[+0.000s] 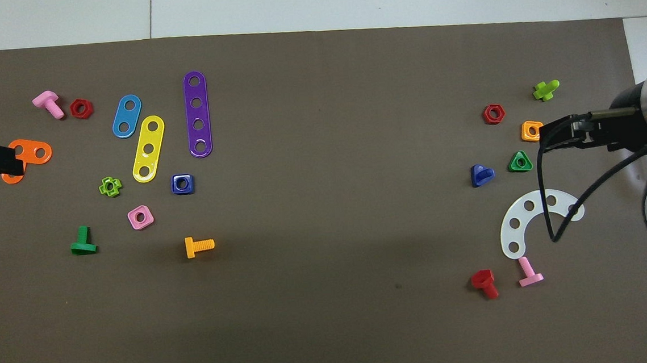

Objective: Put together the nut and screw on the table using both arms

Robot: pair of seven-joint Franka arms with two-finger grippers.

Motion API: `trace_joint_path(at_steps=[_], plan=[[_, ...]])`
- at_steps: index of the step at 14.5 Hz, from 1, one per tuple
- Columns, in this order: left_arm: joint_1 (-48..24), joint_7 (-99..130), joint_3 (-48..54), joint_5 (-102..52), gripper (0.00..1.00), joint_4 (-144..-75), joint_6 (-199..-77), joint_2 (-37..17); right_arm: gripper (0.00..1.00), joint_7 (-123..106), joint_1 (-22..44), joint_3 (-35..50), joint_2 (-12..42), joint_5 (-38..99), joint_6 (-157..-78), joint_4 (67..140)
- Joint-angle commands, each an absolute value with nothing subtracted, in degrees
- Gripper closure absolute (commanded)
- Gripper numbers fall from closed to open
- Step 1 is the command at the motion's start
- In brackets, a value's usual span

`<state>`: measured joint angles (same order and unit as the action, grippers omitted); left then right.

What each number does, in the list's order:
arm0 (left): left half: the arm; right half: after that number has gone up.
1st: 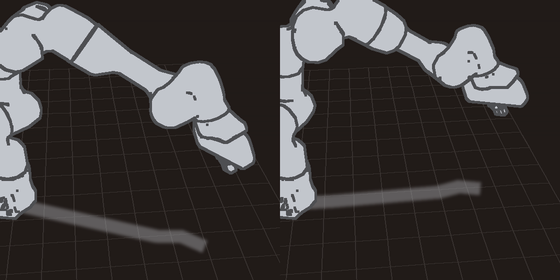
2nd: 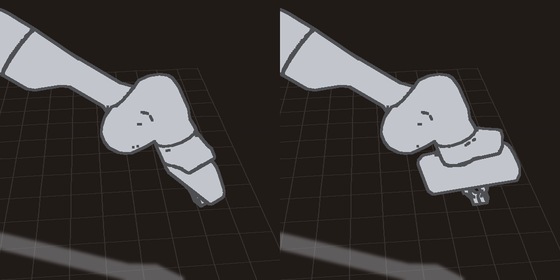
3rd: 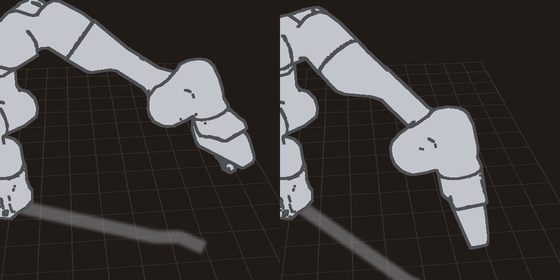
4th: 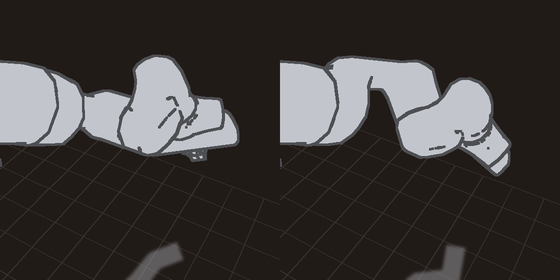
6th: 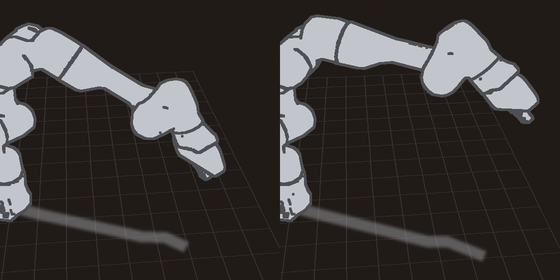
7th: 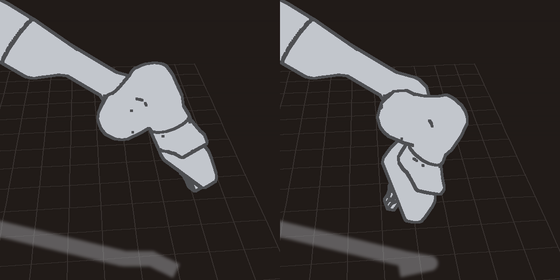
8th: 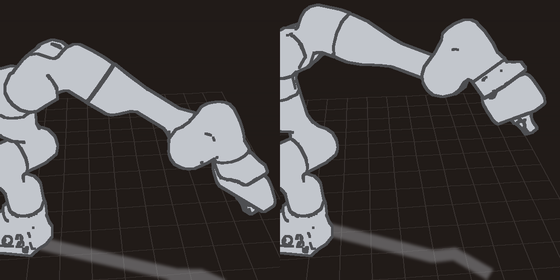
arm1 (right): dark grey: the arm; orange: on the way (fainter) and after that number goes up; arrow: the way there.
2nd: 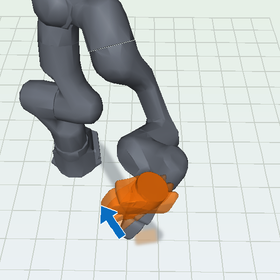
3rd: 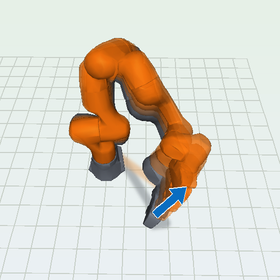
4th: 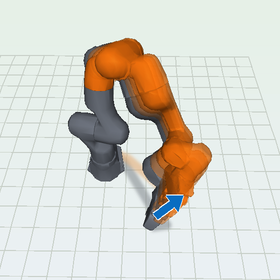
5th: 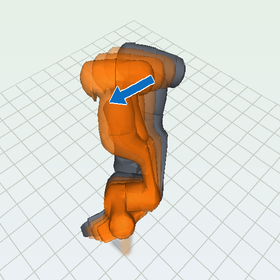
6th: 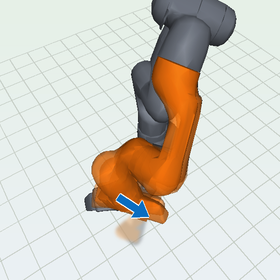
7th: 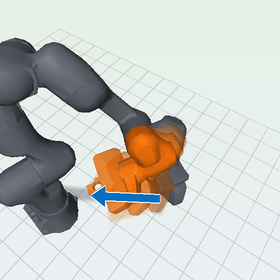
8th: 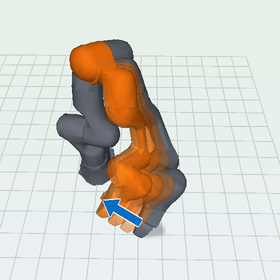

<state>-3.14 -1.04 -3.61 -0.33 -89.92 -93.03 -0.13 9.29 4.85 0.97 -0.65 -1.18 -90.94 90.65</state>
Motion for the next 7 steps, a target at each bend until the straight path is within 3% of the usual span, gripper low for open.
trace_joint_path(at_steps=[1, 7], plan=[[-2.81, -0.44, -3.43, -0.79, 0.00, -91.76, -93.60, 1.41, 0.00, 8.61, 4.31, 1.14, -1.67, 0.09, -91.49, 91.93], [-2.81, -0.44, -3.43, -0.79, 0.00, -91.67, -93.52, 1.41, 0.00, 7.73, 4.13, 1.05, -1.93, 0.18, -90.70, 92.02]])
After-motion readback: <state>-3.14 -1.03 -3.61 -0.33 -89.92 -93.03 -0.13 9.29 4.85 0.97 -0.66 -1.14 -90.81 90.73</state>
